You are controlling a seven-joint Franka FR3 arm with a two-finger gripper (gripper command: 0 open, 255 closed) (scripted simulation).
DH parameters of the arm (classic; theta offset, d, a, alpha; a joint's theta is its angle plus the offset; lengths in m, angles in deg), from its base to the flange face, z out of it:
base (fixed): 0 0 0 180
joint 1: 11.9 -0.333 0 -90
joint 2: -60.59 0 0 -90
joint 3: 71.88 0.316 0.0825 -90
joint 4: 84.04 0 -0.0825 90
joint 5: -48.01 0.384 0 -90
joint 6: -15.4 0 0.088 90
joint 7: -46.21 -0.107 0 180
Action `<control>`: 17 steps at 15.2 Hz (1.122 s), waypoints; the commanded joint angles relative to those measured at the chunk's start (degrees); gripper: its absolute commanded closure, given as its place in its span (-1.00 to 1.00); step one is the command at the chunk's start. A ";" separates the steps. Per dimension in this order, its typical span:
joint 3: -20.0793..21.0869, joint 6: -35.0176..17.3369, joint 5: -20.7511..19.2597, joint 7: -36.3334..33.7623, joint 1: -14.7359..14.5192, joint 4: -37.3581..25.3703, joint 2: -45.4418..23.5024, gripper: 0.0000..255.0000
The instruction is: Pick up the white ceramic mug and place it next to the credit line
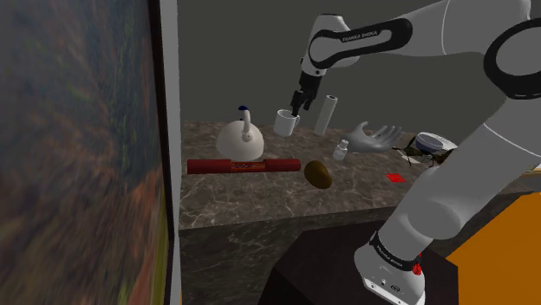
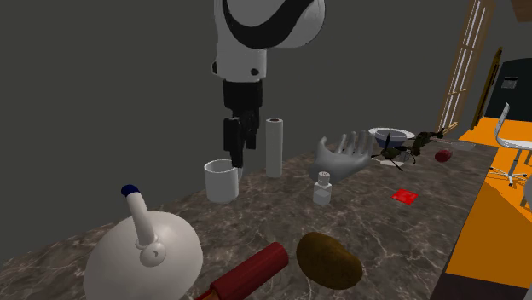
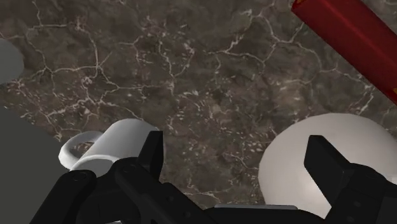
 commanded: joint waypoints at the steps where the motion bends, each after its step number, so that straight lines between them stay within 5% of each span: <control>1: -1.09 -1.40 1.52 2.30 0.43 -3.35 -4.77 -1.00; 12: -2.24 -2.74 11.29 12.73 5.49 -25.94 -30.17 -1.00; 17: -1.90 -5.06 12.02 13.29 5.97 -25.98 -32.63 -1.00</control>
